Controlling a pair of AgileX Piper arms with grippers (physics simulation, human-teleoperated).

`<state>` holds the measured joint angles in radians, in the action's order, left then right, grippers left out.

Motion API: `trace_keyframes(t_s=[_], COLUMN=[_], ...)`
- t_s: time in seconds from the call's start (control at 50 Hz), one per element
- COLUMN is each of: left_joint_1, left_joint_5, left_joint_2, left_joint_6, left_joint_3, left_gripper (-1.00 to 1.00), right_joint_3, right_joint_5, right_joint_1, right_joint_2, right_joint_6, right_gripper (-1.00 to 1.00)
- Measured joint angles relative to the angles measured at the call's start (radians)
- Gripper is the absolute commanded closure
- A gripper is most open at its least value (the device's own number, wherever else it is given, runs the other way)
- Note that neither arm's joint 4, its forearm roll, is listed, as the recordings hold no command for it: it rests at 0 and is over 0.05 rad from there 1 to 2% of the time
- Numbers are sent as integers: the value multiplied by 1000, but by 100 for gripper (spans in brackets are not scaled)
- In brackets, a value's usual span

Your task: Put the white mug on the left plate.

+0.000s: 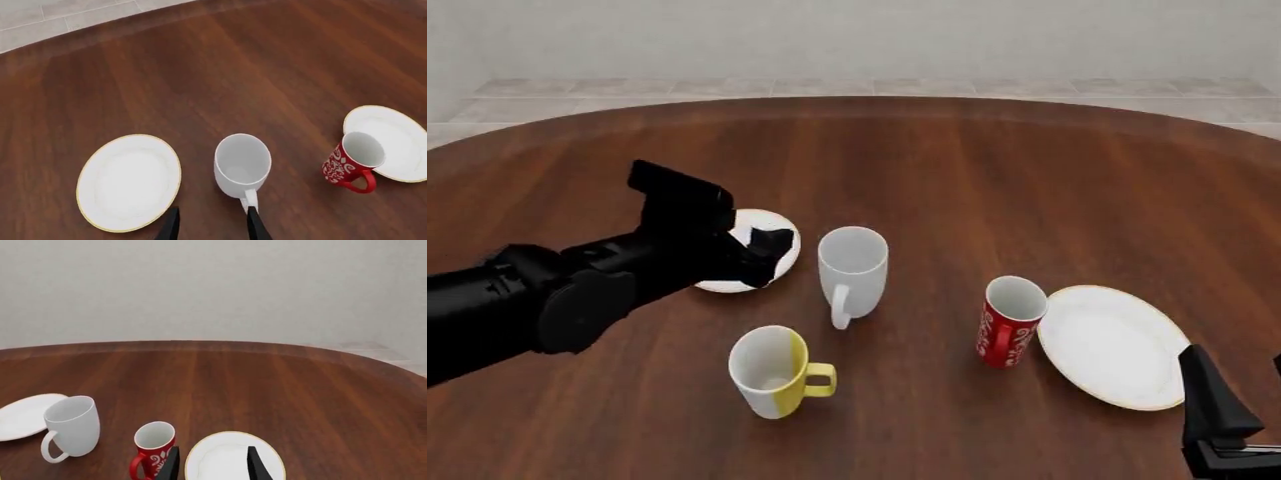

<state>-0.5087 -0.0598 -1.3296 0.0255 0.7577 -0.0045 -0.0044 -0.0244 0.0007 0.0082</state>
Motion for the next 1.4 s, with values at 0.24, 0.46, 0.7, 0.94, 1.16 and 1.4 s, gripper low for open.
trace_keyframes(t_s=[0.24,0.46,0.7,0.94,1.16,1.4], left_joint_1=[-35,-58,-77,-91,-99,-102], left_joint_5=[-22,-31,-49,-63,-71,-85], left_joint_2=[-76,-121,-171,-217,-267,-315], left_joint_6=[8,12,18,33,53,69], left_joint_3=[18,37,61,78,91,94], left_gripper=[-100,-100,-100,-100,-100,-100], right_joint_3=[-1,-2,-1,0,2,2], right_joint_5=[0,2,0,0,-2,-4], right_joint_1=[-2,-3,-5,-7,-9,-11], right_joint_2=[0,0,0,0,0,0], right_joint_6=[3,5,7,9,11,13], right_gripper=[-100,-100,-100,-100,-100,-100])
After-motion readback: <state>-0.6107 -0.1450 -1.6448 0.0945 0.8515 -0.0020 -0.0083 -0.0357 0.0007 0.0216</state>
